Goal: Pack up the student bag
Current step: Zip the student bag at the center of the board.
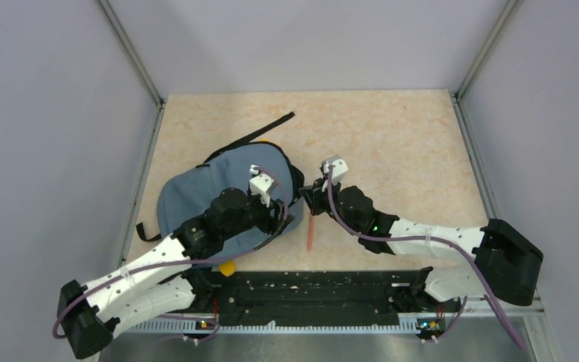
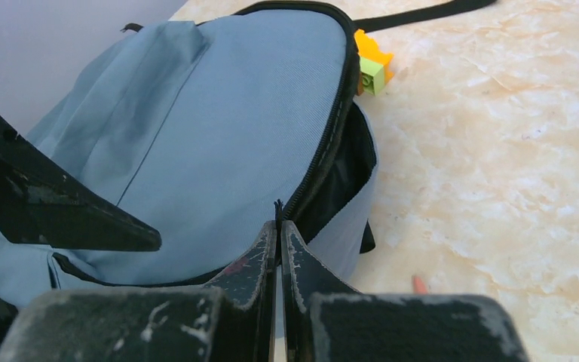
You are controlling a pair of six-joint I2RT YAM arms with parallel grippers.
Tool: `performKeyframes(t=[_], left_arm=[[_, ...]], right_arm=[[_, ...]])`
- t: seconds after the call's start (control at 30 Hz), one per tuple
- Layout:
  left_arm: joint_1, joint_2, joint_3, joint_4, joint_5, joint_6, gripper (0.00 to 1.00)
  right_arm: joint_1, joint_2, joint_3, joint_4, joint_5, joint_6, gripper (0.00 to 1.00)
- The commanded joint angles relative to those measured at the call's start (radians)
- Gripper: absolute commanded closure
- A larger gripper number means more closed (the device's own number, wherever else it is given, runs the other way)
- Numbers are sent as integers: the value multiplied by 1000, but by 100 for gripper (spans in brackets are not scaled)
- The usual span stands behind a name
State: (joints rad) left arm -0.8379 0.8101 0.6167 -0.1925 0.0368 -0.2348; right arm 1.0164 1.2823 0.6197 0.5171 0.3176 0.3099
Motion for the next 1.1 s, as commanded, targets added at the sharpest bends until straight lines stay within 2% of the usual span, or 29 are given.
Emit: performKeyframes(t=[0.0, 0.1, 0.2, 0.3, 0.4, 0.47, 0.67, 0.87, 1.07], left_arm=[[-56, 96, -3, 141, -71, -4, 32], [-125, 188, 48, 103, -230, 40, 32], [-229, 275, 107, 71, -498, 88, 38], [-296, 342, 151, 64, -663, 123, 60], [-319, 391, 190, 26, -695, 106, 86], [-325, 412, 196, 20, -697, 105, 98], [-329, 411, 181, -17, -687, 62, 100], [-330, 316, 141, -20, -625, 52, 100], [-329, 220, 105, -37, -537, 56, 100]], right_arm=[[-33, -52, -3, 69, -4, 43, 100], [-39, -44, 2, 64, -24, 46, 100], [-42, -31, 13, 52, -37, 44, 100], [-50, -22, 19, 40, -38, 35, 100], [-63, -26, 30, 2, -30, 15, 100], [-81, -31, 35, -23, -29, 4, 100], [-156, -32, 57, -58, -64, -26, 100], [-251, 28, 121, -119, -112, -75, 100], [-323, 118, 186, -95, -181, -99, 100]])
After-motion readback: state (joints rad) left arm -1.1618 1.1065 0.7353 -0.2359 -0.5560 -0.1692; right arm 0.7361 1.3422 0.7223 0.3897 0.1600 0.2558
